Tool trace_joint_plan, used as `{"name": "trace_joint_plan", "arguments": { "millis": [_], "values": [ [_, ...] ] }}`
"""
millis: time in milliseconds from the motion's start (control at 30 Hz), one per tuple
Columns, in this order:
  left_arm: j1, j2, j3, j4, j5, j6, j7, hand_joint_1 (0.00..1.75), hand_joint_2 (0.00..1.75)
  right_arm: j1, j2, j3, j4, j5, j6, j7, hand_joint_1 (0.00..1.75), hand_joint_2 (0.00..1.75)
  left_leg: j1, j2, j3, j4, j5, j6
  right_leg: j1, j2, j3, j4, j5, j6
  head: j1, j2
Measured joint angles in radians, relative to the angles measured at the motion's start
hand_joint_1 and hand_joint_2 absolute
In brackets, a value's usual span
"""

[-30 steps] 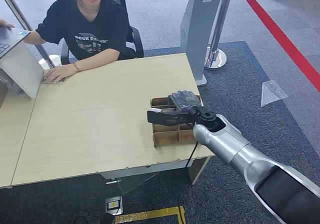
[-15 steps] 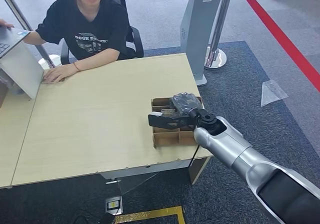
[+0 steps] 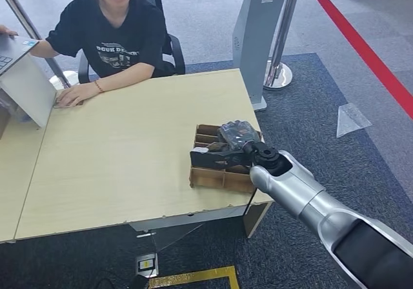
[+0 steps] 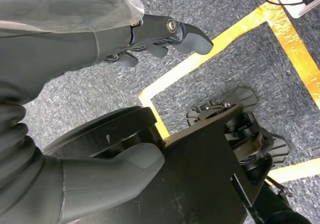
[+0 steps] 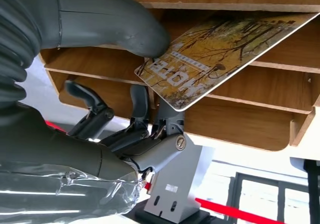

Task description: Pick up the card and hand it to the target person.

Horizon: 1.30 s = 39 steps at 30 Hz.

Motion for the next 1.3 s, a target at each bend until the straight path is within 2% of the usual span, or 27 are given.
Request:
{"name": "trace_joint_plan", "arguments": {
  "millis": [233, 633, 767, 900, 1067, 1300],
  "values": [
    [-0.001, -0.001, 0.0, 0.0, -0.004, -0.012, 0.0, 0.0, 1.75, -0.016, -0.007, 0.0, -0.008, -0.007, 0.041, -0.048, 1.75, 1.75, 0.0, 0.0, 0.0, 0.0, 0.0, 0.0, 0.0, 0.0, 0.0, 0.0, 0.0, 0.0, 0.0, 0.0],
    [-0.007, -0.002, 0.0, 0.0, -0.013, -0.025, -0.004, 0.0, 1.75, -0.1, -0.041, 0.014, -0.008, -0.012, 0.031, -0.247, 1.75, 1.75, 0.0, 0.0, -0.001, 0.0, 0.0, 0.0, 0.0, 0.0, -0.001, 0.0, 0.0, 0.0, 0.0, 0.0],
    [-0.007, -0.002, 0.0, 0.0, -0.013, -0.024, -0.005, 0.0, 1.75, -0.11, -0.043, 0.018, -0.008, -0.008, 0.015, -0.263, 1.75, 1.75, 0.0, 0.0, -0.001, 0.0, 0.0, 0.0, 0.0, 0.0, -0.001, 0.0, 0.0, 0.0, 0.0, 0.0],
    [-0.007, -0.004, 0.0, 0.0, -0.004, -0.013, -0.006, 0.0, 1.75, -0.123, -0.049, 0.035, -0.004, 0.01, -0.044, -0.282, 1.75, 1.75, 0.0, 0.0, -0.001, 0.0, 0.0, 0.0, 0.0, 0.0, -0.001, 0.0, 0.0, 0.0, 0.0, 0.0],
    [-0.006, -0.005, 0.0, 0.0, 0.0, -0.006, -0.008, 0.0, 1.75, -0.129, -0.049, 0.044, 0.005, 0.003, -0.06, -0.293, 1.75, 1.75, 0.0, 0.0, -0.001, 0.0, 0.0, 0.0, 0.0, 0.0, -0.001, 0.0, 0.0, 0.0, 0.0, 0.0],
    [-0.004, -0.004, 0.0, 0.0, 0.0, 0.001, -0.008, 0.0, 1.75, -0.141, -0.049, 0.039, 0.01, -0.094, -0.072, -0.317, 1.75, 1.75, 0.0, 0.0, -0.001, 0.0, 0.0, 0.0, 0.0, 0.0, -0.001, 0.0, 0.0, 0.0, 0.0, 0.0]
  ]
}}
